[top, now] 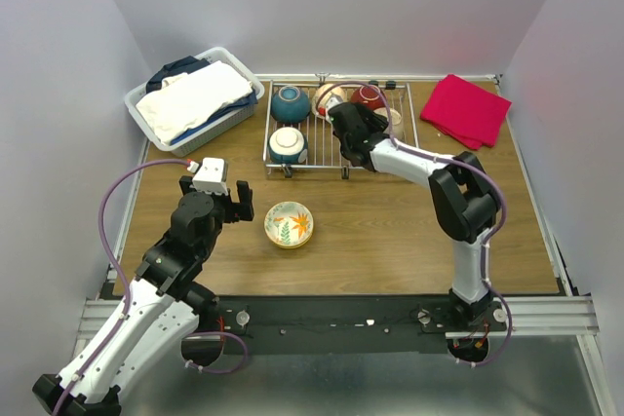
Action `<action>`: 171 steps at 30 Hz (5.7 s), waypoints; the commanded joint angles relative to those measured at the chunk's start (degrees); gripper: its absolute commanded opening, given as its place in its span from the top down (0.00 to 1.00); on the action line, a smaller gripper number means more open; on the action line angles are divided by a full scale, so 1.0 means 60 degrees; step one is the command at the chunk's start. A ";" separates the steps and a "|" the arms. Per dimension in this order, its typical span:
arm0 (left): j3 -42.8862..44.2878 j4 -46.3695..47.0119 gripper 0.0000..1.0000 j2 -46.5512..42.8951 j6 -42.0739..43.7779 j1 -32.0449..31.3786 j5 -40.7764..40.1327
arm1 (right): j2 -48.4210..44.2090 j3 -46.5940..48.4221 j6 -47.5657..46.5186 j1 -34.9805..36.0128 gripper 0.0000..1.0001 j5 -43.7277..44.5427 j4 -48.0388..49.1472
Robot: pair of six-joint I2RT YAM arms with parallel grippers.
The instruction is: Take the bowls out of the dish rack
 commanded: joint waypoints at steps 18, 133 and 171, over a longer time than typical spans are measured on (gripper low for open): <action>-0.0116 0.0317 0.01 0.0057 0.0074 0.0092 0.0243 | -0.1964 0.1821 0.5697 0.0030 0.63 -0.3075 -0.1863; -0.0028 0.0520 1.00 0.5374 -0.3470 0.5467 0.3758 | -0.7678 -0.4316 1.0257 -0.0233 0.00 -0.7605 -0.0588; 0.1101 -0.1310 0.01 0.2738 -0.1317 0.3813 0.2191 | -0.2347 -0.0684 0.1515 -0.1156 0.00 -0.4103 0.0083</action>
